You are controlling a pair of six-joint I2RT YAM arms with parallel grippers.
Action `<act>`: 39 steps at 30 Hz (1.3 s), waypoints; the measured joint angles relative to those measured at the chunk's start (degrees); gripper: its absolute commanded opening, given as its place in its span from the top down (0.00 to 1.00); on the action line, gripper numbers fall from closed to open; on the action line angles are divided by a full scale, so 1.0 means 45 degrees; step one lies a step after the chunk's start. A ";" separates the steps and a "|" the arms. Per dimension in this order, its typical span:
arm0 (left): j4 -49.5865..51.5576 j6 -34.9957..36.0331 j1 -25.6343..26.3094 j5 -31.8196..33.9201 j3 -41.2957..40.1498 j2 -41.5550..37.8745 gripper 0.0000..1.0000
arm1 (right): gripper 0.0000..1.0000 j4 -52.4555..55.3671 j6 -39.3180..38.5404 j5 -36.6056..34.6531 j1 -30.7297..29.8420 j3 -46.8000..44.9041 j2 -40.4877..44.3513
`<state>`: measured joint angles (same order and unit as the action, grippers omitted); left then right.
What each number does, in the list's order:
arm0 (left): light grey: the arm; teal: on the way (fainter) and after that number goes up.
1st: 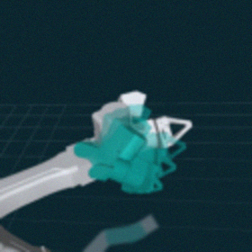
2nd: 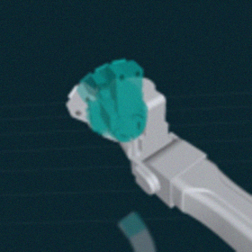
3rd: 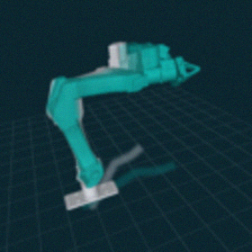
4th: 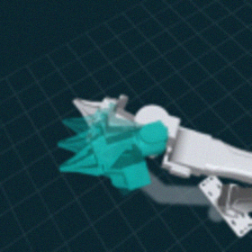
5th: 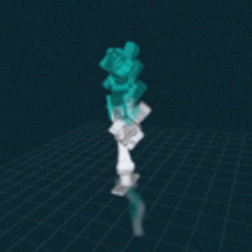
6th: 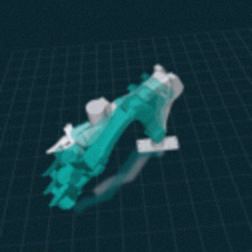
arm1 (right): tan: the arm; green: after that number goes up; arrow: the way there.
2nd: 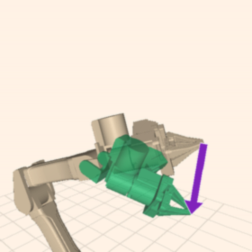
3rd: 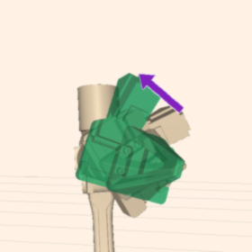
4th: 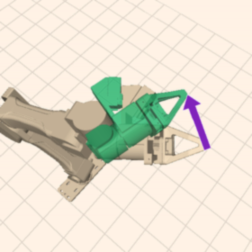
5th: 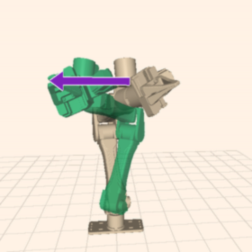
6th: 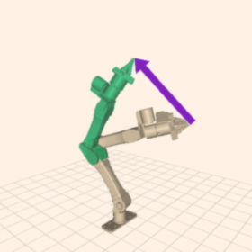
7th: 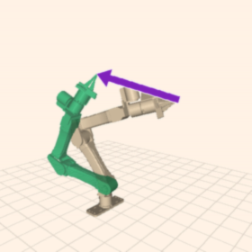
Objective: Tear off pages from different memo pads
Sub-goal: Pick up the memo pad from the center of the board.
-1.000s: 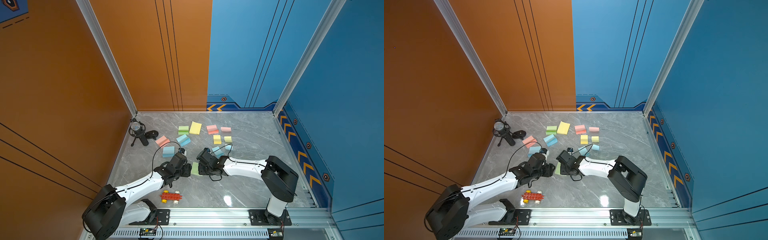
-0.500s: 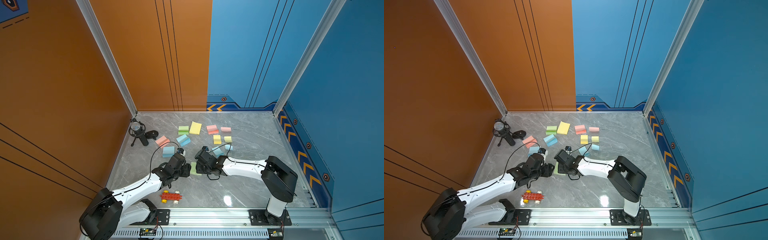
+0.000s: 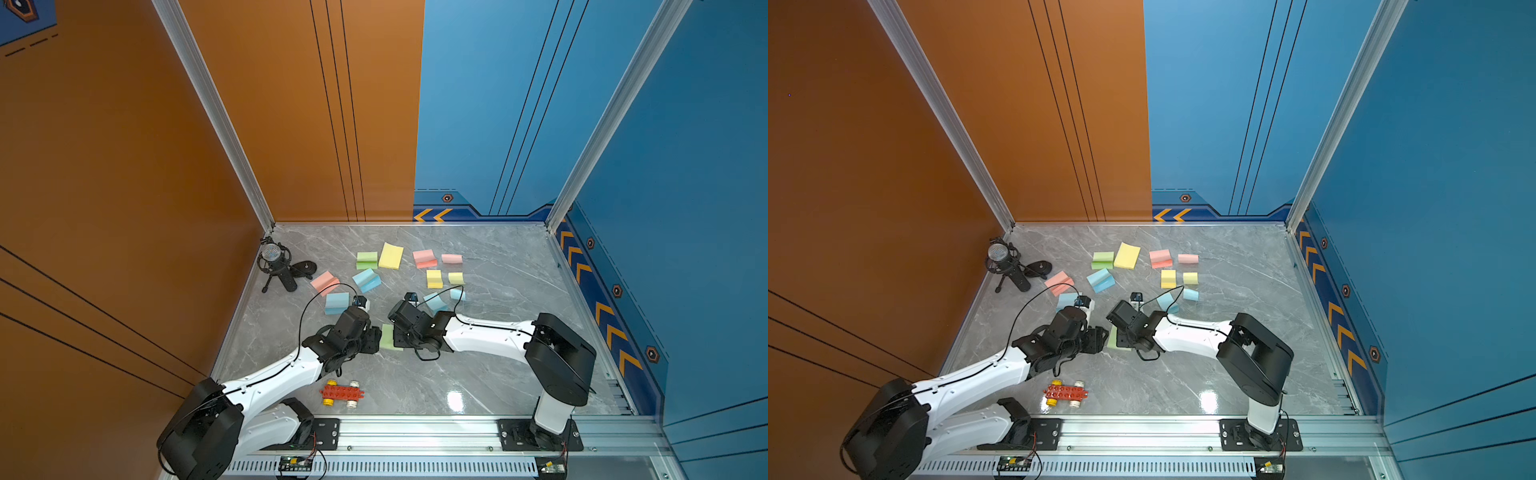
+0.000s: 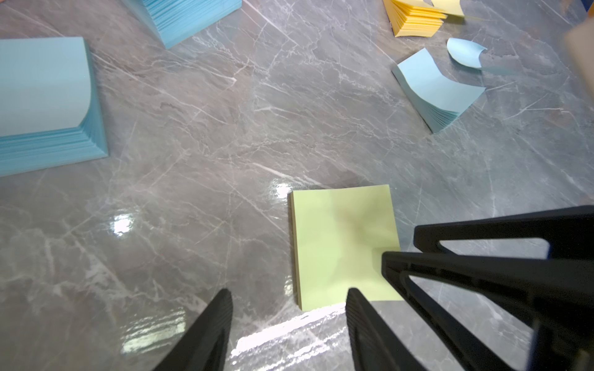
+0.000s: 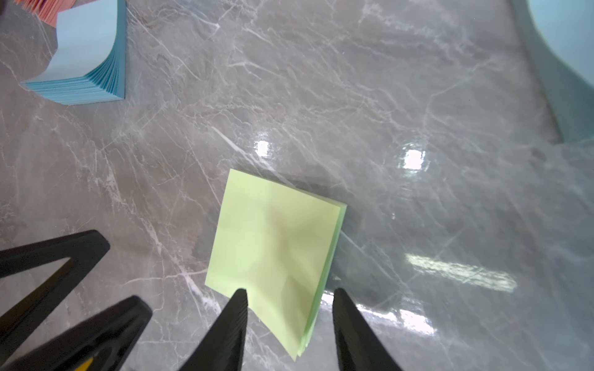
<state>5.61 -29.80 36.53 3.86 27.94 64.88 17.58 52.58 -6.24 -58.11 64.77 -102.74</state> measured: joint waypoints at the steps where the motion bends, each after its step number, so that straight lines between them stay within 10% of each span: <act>1: -0.0005 0.0000 -0.0015 0.0000 -0.0015 -0.0005 0.40 | 0.54 0.0000 0.0000 0.0000 -0.0010 0.0000 0.0000; 39: 0.0248 -0.0291 -0.0534 0.0248 -0.0544 -0.1098 0.45 | 0.57 -0.0151 0.0005 0.0102 -0.0019 0.0330 -0.0413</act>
<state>6.72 -31.11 34.13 4.97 25.50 59.94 16.91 52.60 -5.78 -58.19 66.26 -104.60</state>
